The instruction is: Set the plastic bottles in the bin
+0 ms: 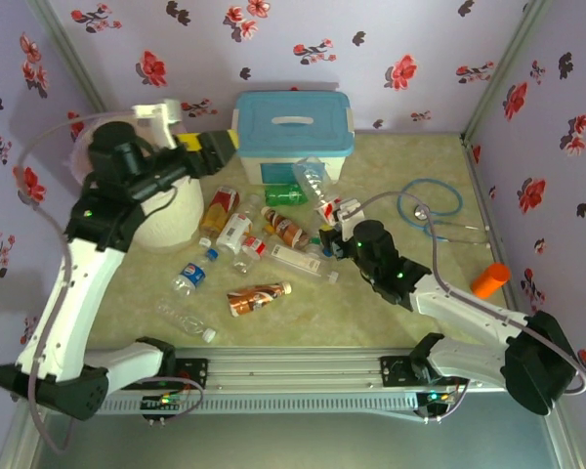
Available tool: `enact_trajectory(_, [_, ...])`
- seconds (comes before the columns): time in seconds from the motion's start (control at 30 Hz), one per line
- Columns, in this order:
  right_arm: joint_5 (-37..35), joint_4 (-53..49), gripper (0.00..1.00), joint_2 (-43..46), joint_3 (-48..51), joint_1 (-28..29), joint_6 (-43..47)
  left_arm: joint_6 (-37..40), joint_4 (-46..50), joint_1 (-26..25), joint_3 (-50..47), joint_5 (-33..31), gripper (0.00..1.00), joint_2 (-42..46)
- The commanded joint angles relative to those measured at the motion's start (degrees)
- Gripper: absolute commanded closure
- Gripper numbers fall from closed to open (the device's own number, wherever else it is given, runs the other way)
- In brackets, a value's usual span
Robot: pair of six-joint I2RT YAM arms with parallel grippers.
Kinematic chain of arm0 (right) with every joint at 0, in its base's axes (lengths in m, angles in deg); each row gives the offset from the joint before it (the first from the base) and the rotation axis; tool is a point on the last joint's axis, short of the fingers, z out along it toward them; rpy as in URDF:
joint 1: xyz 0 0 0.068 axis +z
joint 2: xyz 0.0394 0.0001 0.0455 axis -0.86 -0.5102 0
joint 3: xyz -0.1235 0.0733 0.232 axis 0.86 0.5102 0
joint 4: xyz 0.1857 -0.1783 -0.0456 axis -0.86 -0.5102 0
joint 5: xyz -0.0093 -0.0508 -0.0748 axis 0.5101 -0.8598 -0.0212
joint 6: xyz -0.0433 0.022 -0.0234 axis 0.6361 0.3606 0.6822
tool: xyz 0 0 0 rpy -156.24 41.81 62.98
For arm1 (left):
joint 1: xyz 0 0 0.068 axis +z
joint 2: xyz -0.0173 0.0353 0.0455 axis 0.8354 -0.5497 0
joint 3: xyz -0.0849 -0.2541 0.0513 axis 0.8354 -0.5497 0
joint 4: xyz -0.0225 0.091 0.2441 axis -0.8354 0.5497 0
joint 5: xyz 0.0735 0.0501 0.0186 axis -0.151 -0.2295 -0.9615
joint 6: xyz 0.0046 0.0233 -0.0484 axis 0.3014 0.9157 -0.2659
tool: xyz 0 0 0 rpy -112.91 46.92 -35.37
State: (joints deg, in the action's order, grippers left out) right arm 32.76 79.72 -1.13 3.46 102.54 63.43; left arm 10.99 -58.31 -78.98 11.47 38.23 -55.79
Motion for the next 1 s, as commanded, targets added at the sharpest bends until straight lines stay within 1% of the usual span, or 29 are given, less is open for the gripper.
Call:
enact_trajectory(0.0, [-1.7,12.7,0.53,1.0,1.7,-0.2,-5.9,-5.1,-10.0,-5.7,-2.8,1.1,0.03,-6.4])
enact_trajectory(0.07, [1.5,14.5,0.53,0.6,1.8,0.0,-5.4,-5.1,-12.4,-8.7,-2.8,1.0,0.03,-10.4])
enact_trajectory(0.13, [2.0,16.8,0.53,0.1,2.0,0.5,-5.7,-5.4,-15.6,-11.1,-3.3,-0.4,0.02,-13.7])
enact_trajectory(0.23, [2.2,18.8,0.53,-0.8,1.9,1.2,-5.7,-4.1,-16.5,-14.1,-2.6,-2.9,0.01,-17.7])
enact_trajectory(0.33, [3.2,18.5,0.52,-2.3,0.8,1.8,-4.8,-3.6,-16.3,-15.9,-1.3,-3.3,0.00,-20.4])
enact_trajectory(0.47, [5.1,19.6,0.52,-4.8,-0.2,2.7,-3.7,-4.4,-17.4,-17.1,-1.7,-3.3,0.00,-22.3])
enact_trajectory(0.57, [5.8,21.1,0.52,-6.4,-0.3,3.0,-3.8,-5.5,-18.8,-17.3,-2.8,-3.3,0.08,-22.5])
enact_trajectory(0.7, [6.1,20.9,0.52,-7.3,-0.7,3.1,-4.0,-5.3,-18.7,-17.3,-2.7,-3.7,0.29,-22.6])
enact_trajectory(0.83, [7.4,21.7,0.51,-7.2,-0.6,3.2,-4.1,-5.0,-18.4,-17.2,-2.1,-3.9,0.37,-23.3])
enact_trajectory(0.9, [8.3,21.7,0.49,-7.0,-0.6,3.3,-3.9,-4.9,-18.3,-17.2,-1.9,-3.9,0.43,-23.8])
enact_trajectory(0.97, [8.4,21.2,0.45,-6.6,-0.6,3.3,-3.9,-4.8,-18.4,-17.1,-1.7,-4.0,0.47,-24.1])
